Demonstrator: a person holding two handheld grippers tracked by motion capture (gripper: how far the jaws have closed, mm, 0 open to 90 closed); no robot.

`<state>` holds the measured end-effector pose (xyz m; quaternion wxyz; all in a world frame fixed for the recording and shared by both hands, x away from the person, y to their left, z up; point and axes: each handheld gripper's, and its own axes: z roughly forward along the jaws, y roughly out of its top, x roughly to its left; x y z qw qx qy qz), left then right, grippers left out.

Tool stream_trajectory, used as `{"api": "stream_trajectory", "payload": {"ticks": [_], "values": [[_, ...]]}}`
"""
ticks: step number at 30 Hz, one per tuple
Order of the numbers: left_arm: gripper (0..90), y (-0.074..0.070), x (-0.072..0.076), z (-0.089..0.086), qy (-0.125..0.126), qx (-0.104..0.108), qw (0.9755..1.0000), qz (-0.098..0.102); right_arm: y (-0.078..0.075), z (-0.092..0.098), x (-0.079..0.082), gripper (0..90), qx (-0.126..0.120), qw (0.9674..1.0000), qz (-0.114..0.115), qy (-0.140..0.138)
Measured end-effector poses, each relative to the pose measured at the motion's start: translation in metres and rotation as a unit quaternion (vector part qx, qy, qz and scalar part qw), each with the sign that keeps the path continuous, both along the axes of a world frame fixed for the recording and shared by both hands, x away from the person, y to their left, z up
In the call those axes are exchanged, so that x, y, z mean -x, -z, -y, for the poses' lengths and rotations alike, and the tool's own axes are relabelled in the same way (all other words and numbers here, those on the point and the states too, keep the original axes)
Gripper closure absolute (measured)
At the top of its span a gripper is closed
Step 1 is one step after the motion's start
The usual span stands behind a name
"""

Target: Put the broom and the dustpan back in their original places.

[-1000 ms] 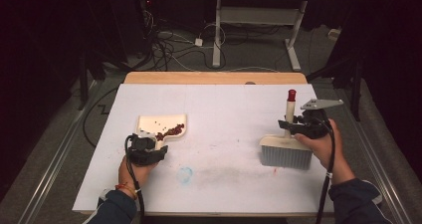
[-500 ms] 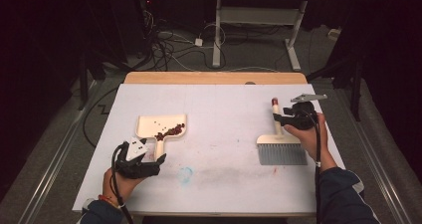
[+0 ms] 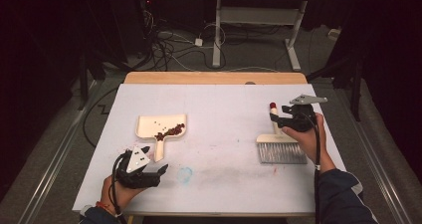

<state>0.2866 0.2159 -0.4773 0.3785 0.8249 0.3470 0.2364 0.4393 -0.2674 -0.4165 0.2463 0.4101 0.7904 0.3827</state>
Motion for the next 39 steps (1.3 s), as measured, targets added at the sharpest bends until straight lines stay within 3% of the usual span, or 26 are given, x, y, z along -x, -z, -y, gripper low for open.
{"api": "stream_trajectory", "payload": {"ticks": [2,11,19,22,29,39], "values": [[16.4,0.002,0.001,0.000,0.001,-0.001,1.0000,0.003,-0.003,-0.003,0.003,37.6,0.010,0.9999,0.012,-0.001],[16.3,0.003,0.001,0.004,-0.003,-0.008,1.0000,0.003,-0.014,-0.010,0.014,33.2,-0.005,0.9990,0.042,-0.013],[16.4,0.002,0.004,0.009,0.010,-0.011,0.9998,0.017,-0.023,-0.011,0.027,29.3,-0.006,0.9980,0.059,-0.019],[16.4,0.000,0.005,0.010,0.015,-0.016,0.9992,0.033,-0.027,-0.012,0.032,28.1,-0.007,0.9974,0.068,-0.025],[16.4,0.003,0.005,0.012,0.018,-0.020,0.9995,0.018,-0.036,-0.012,0.046,24.4,-0.013,0.9959,0.086,-0.025],[16.5,0.003,0.004,0.013,0.023,-0.023,0.9991,0.026,-0.039,-0.015,0.069,22.5,-0.003,0.9939,0.105,-0.034]]}}
